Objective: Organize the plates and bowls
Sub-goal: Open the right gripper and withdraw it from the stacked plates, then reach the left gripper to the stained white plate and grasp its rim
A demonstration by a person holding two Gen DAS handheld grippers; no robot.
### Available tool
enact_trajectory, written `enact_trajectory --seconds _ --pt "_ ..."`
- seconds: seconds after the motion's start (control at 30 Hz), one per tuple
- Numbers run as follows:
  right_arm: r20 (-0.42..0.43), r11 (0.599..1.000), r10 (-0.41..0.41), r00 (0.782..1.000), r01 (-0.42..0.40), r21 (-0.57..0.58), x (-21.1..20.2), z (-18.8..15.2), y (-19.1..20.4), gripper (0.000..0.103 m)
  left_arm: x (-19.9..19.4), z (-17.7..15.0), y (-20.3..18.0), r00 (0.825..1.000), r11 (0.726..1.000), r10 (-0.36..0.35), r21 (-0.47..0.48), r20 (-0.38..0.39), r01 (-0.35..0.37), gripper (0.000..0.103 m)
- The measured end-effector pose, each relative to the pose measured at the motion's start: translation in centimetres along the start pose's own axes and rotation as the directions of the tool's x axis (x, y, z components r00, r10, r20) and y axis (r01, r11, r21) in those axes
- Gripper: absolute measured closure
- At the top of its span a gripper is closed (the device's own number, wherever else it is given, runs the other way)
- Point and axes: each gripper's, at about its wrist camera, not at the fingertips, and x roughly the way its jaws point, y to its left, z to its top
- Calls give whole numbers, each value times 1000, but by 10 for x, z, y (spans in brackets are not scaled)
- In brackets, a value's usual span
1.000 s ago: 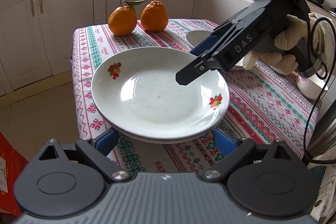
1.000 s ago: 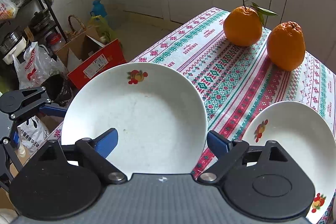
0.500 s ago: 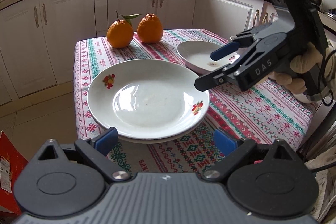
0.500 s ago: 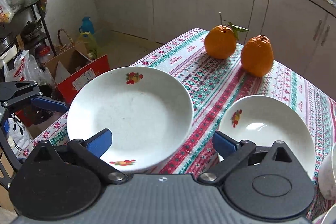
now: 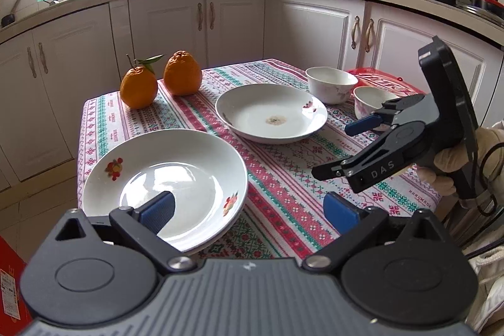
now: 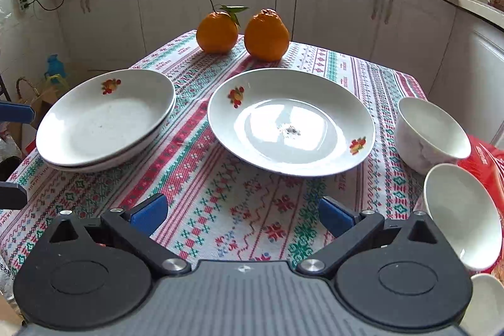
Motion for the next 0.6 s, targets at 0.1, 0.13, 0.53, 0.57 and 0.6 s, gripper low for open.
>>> enact_trajectory --seconds 0.1,0.13,0.53,0.57,0.6 --pt "-10 1000 -10 1000 10 8 5 -4 -5 0 4 6 -4 1000 1000 -16 -7 -3 16 3" --pt "-13 1000 -8 1000 8 10 7 -5 -6 0 6 8 -4 1000 1000 -20 -7 -2 20 3" --pt "-25 1000 1 1000 -1 15 31 -6 -20 0 54 67 18 996 997 -79 -22 -30 79 2" --pt "-26 1000 -4 1000 5 22 32 -4 -20 0 60 72 20 996 996 -87 -21 -35 87 2" --pt "-25 999 -13 1000 13 30 34 -3 -20 0 66 78 21 995 995 -96 -14 -39 95 2"
